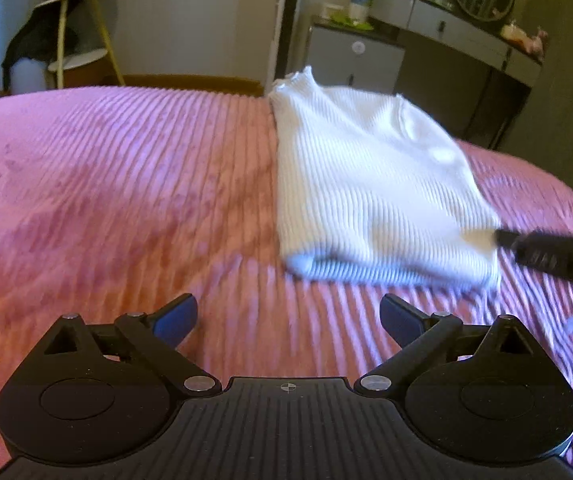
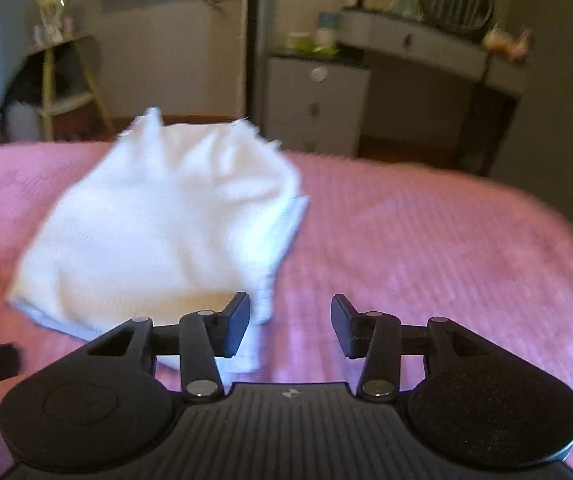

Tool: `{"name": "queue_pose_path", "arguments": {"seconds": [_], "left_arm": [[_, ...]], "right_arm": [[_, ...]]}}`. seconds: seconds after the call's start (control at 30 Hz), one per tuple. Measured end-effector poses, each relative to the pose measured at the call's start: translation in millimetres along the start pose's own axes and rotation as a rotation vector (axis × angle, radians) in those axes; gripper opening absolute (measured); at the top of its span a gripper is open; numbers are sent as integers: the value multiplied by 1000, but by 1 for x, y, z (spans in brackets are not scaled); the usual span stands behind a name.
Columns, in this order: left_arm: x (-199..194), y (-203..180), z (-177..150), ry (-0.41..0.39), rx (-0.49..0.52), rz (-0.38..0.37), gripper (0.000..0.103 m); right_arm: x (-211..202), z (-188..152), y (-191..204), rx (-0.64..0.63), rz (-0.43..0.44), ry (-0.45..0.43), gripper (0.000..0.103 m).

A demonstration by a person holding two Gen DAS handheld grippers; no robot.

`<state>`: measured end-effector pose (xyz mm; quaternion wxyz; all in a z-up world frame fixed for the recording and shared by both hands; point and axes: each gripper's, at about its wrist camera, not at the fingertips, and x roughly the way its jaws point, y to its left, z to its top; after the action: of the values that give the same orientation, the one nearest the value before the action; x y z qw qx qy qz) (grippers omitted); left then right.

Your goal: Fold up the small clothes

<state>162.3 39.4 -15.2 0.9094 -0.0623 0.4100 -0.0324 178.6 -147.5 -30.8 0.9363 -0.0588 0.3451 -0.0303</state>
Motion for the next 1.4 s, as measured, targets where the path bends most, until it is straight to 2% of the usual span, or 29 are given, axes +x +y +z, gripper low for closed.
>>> {"name": "queue_pose_path", "arguments": {"seconds": [0.03, 0.1, 0.17, 0.23, 0.27, 0.43, 0.47, 0.6, 0.8, 1.0, 1.4], "left_arm": [[-1, 1, -3, 20, -6, 3, 101], [-3, 2, -8, 51, -12, 4, 101], [-10, -2, -11, 61, 0, 11, 101], [-18, -7, -13, 59, 32, 25, 101], [-21, -10, -14, 57, 45, 30, 101], [-45, -23, -16, 35, 90, 40, 101], [-49, -25, -17, 27, 100, 45, 102], [-64, -25, -14, 0, 118, 86, 102], [-75, -14, -2, -7, 85, 89, 102], [-73, -7, 8, -3, 67, 113, 102], [-66, 1, 19, 25, 65, 132, 102]], "right_arm": [[-3, 0, 0, -17, -20, 12, 43], [-13, -6, -8, 29, 34, 43, 44], [-29, -17, -16, 94, 132, 70, 55], [-46, -31, -17, 131, 191, 87, 71], [-57, -40, -15, 135, 213, 98, 73], [-87, -50, -4, 122, 239, 126, 97], [-91, -48, -2, 130, 237, 122, 99], [-105, -44, 1, 147, 238, 110, 99], [-113, -36, 13, 122, 215, 143, 99], [-116, -21, 24, 77, 207, 149, 99], [-102, -5, 32, 64, 180, 179, 99]]}}
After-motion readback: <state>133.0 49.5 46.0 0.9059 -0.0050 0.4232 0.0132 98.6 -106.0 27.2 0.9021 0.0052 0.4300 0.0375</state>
